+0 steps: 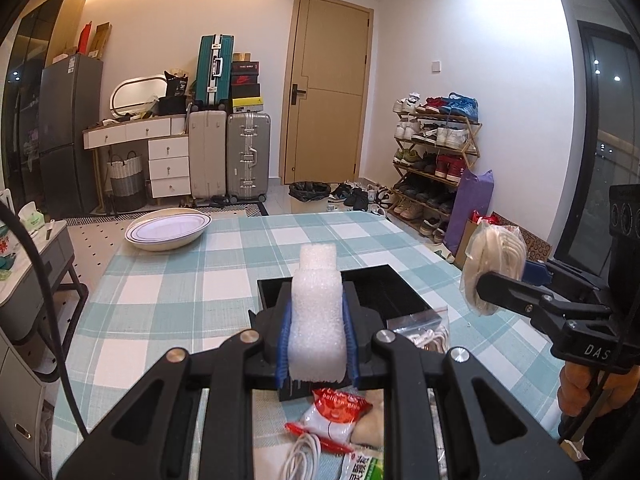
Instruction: Organize soft objects
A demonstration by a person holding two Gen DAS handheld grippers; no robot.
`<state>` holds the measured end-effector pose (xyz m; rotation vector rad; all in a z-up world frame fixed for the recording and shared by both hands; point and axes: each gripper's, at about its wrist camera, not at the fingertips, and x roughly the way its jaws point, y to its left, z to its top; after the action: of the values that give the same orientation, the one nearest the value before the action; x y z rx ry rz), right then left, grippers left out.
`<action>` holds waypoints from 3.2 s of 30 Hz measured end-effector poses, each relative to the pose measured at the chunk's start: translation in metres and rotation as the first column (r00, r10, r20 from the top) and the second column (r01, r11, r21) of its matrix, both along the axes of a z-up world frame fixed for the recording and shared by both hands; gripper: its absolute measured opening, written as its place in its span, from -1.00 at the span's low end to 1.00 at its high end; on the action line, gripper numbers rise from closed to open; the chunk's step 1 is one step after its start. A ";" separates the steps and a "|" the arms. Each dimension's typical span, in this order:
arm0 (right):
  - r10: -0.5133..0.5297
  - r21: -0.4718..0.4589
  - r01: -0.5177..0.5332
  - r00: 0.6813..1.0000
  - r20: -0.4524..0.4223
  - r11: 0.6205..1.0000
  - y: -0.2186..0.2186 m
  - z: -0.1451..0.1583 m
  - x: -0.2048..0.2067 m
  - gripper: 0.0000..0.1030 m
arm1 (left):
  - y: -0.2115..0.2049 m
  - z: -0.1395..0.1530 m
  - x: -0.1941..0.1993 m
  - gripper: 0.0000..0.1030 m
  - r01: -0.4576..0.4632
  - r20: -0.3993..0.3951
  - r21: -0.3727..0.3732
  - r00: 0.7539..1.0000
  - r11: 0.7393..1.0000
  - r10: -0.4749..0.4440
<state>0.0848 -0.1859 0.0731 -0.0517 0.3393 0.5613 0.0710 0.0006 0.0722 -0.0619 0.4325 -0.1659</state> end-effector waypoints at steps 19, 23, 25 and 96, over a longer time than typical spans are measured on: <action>0.012 -0.031 -0.014 0.997 -0.081 0.999 0.022 -0.005 0.065 0.09 | -0.006 -0.019 0.060 -0.61 0.003 -0.074 -0.020 0.997 1.000 -0.005; 0.014 -0.047 -0.019 0.995 -0.098 0.999 0.026 -0.010 0.078 0.09 | -0.008 -0.024 0.071 -0.61 0.002 -0.093 -0.020 0.996 1.000 -0.004; 0.014 -0.057 -0.020 0.994 -0.108 0.998 0.028 -0.013 0.086 0.09 | -0.009 -0.027 0.076 -0.61 0.007 -0.104 -0.019 0.995 1.000 -0.009; 0.003 -0.034 -0.009 0.984 -0.176 0.999 -0.013 -0.053 0.040 0.99 | 0.014 -0.033 -0.004 1.00 -0.009 -0.143 0.054 0.990 0.998 0.017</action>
<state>0.1251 -0.1987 0.0204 -0.0367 0.5208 0.5672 0.0667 0.0143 0.0390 -0.0239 0.5793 -0.1372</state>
